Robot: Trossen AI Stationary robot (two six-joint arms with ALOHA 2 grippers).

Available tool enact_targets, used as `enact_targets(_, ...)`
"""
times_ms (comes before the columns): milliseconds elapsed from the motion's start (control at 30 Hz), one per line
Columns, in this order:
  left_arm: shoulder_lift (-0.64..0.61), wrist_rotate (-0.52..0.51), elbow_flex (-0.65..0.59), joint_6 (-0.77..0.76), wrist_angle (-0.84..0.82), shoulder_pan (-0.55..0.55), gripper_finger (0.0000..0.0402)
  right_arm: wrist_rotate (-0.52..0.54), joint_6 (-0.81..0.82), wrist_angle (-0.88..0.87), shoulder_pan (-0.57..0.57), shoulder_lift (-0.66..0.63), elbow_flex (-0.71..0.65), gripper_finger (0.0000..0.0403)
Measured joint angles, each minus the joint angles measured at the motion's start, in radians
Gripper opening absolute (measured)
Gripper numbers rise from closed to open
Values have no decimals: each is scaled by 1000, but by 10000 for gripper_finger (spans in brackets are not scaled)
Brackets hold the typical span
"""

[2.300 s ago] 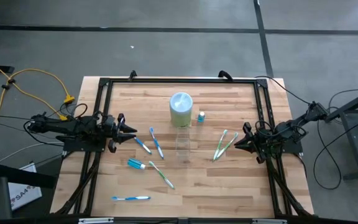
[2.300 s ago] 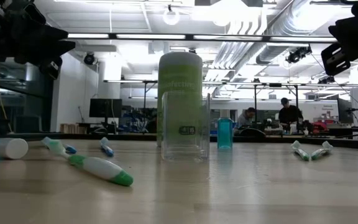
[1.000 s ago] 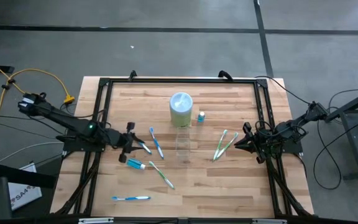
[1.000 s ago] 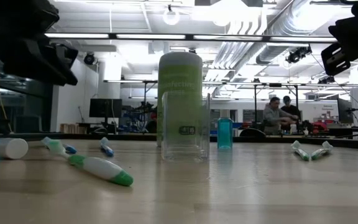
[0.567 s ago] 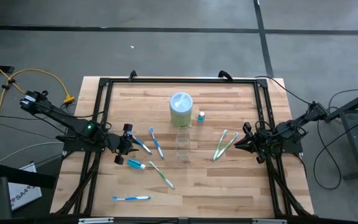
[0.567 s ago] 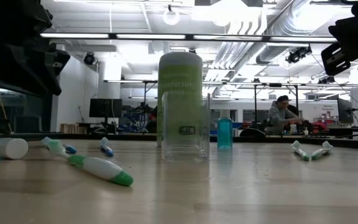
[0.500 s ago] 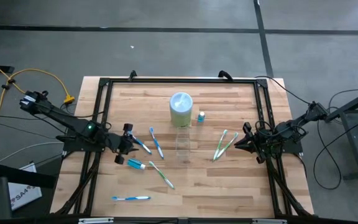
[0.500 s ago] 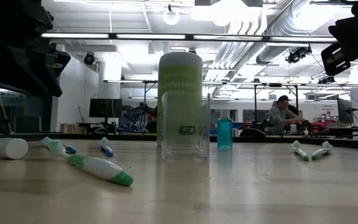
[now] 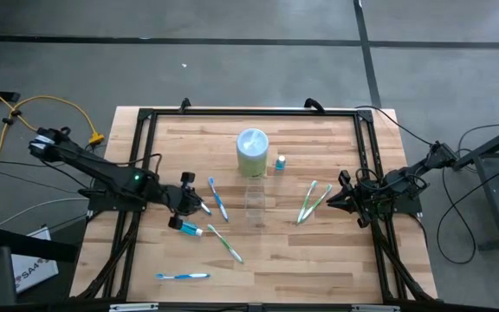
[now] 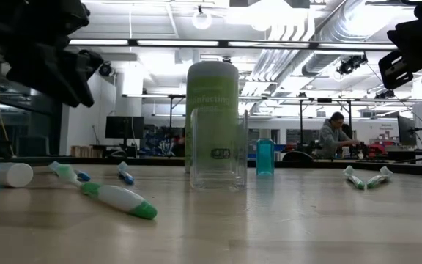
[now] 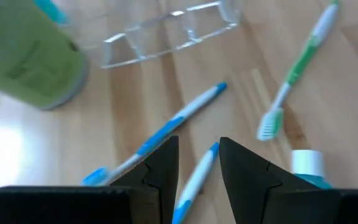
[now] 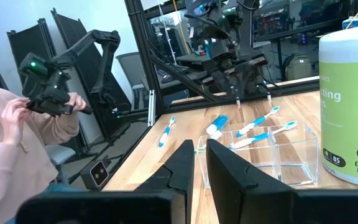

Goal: Pick & Place toothbrushing station
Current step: Put the top left blue toothbrush into the transparent organizer

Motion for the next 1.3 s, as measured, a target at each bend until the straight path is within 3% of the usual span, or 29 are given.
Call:
enact_targets(600,44,19,1,-79,-204,0,110,0,0,0,0,0,0,36)
enact_targets(967,74,-50,0,-56,-241,18,110,0,0,0,0,0,0,36)
enact_targets(1300,196,31,-1,8,-242,95,110,0,0,0,0,0,0,36)
